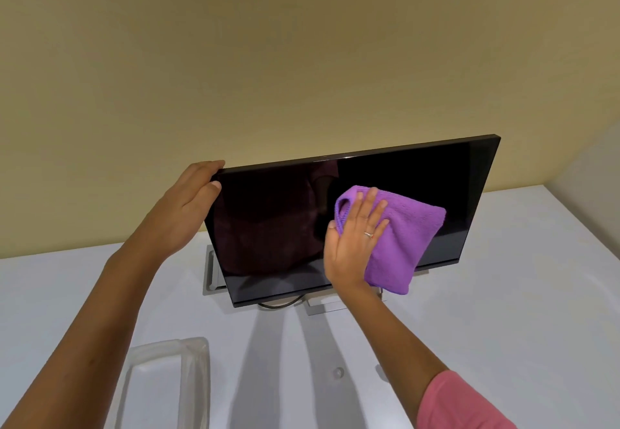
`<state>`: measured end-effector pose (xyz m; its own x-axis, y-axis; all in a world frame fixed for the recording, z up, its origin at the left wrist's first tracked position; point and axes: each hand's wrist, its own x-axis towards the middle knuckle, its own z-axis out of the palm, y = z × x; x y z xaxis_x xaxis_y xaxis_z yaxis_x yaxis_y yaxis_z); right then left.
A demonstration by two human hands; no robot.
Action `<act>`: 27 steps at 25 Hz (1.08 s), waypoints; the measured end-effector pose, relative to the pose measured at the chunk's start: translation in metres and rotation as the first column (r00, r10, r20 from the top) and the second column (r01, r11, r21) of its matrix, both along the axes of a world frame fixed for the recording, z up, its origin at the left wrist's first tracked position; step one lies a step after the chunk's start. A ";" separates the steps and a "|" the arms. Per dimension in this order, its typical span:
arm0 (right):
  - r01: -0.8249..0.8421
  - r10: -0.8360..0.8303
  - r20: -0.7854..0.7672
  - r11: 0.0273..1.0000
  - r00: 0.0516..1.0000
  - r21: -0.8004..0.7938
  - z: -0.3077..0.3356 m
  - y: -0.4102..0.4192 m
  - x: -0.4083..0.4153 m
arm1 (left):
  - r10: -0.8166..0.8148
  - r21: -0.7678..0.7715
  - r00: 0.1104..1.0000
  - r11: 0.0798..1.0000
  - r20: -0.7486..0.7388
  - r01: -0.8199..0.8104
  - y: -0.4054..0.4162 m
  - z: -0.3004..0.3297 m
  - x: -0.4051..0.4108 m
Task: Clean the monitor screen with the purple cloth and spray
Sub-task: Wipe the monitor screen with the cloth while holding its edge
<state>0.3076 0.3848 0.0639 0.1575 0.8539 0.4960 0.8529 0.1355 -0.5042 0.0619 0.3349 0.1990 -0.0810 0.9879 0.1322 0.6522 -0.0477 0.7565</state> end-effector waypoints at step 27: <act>0.127 -0.118 -0.149 0.990 0.982 0.054 0.011 -0.003 -0.029 | -0.109 0.061 0.991 0.992 -0.076 0.113 0.003 -0.002 -0.013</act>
<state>0.2784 0.3821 0.0753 0.3332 0.7915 0.5124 0.7835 0.0698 -0.6174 0.0489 0.3375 0.1966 0.0407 0.9793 0.1982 0.6931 -0.1706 0.7004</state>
